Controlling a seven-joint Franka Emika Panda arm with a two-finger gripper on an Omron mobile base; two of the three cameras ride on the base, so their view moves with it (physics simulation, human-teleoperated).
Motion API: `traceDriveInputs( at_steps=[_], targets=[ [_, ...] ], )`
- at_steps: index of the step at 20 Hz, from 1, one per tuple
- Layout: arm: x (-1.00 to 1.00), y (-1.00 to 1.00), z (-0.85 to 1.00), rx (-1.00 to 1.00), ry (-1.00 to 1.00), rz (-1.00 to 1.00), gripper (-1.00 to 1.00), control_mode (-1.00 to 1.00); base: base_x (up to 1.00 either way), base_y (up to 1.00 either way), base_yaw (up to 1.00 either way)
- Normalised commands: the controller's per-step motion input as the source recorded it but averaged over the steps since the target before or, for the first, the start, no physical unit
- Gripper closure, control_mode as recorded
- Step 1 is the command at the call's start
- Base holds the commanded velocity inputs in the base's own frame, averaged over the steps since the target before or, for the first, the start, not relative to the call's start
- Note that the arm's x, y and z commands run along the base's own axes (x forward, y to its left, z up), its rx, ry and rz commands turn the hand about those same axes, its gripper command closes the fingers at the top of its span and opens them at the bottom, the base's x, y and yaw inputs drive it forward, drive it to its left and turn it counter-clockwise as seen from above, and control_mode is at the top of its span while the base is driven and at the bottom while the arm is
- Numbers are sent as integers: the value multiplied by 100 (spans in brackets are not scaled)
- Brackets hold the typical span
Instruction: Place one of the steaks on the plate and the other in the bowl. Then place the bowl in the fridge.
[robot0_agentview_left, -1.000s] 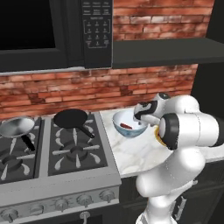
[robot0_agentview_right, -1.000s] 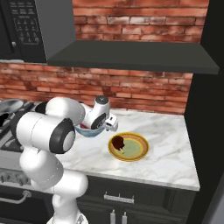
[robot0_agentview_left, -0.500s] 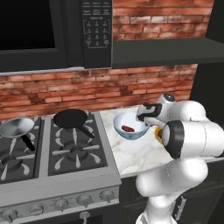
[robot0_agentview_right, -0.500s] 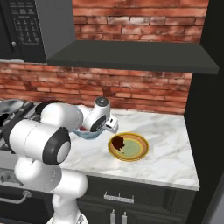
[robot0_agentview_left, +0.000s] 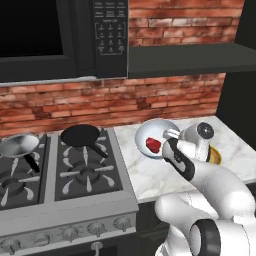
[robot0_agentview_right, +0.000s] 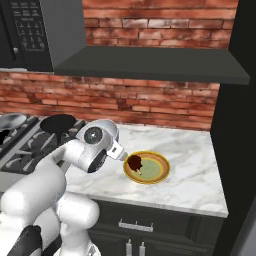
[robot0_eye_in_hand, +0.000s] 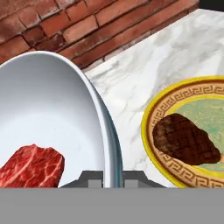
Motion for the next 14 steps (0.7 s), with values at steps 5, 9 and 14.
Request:
traceDriveInputs(
  at_steps=[5,9,14],
  targets=[
    [-33,7,63,13,-5,-22,100,-100,0,0,0],
    [-58,0,50,30,3,-7,100,-100,0,0,0],
    [-45,4,31,22,0,-14,100,-100,0,0,0]
  ],
)
